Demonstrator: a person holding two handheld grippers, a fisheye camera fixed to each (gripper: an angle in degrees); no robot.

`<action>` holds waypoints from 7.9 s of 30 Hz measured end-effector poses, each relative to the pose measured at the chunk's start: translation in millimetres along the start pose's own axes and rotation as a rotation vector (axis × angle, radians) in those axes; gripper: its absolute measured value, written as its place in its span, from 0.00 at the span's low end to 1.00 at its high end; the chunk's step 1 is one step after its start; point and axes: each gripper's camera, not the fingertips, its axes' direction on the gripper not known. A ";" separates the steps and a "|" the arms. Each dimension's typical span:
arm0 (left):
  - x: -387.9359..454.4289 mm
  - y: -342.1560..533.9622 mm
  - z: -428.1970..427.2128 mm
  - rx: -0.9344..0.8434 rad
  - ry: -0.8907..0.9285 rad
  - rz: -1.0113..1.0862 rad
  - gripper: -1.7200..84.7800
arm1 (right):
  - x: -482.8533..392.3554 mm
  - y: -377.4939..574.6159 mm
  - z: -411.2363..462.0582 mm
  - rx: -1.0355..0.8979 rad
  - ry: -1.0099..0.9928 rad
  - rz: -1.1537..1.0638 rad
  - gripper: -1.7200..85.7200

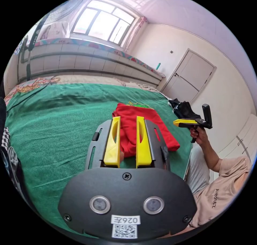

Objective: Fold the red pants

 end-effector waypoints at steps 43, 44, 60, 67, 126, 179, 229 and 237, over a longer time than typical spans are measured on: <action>40.1 34.7 86.1 -0.305 0.204 -0.062 0.05 | -436.0 39.6 117.8 -0.264 0.186 -0.671 0.05; 38.3 33.5 83.6 -0.297 0.212 -0.078 0.03 | -454.4 52.6 125.0 -0.248 0.263 -0.728 0.02; 78.6 63.5 47.9 -0.039 0.329 -0.067 0.01 | -489.8 22.5 61.5 -0.115 0.100 -0.611 0.02; 114.7 70.7 115.7 -0.345 0.245 -0.010 0.01 | -462.1 -30.7 50.7 -0.282 -0.138 -0.537 0.01; 60.6 54.4 121.1 -0.080 0.154 -0.371 0.19 | 155.3 -304.3 -238.2 0.112 -0.422 0.261 0.12; 267.4 -189.8 -341.4 0.448 -0.298 0.254 0.09 | -246.0 192.9 62.0 0.560 -0.265 -0.451 0.01; 464.4 -61.4 -660.3 1.121 -1.215 0.334 0.01 | -866.1 200.2 140.5 0.819 -0.366 -0.773 0.02; 602.6 -98.2 -526.2 1.144 -0.961 0.731 0.02 | -727.0 221.1 -61.5 1.252 -0.243 -0.667 0.02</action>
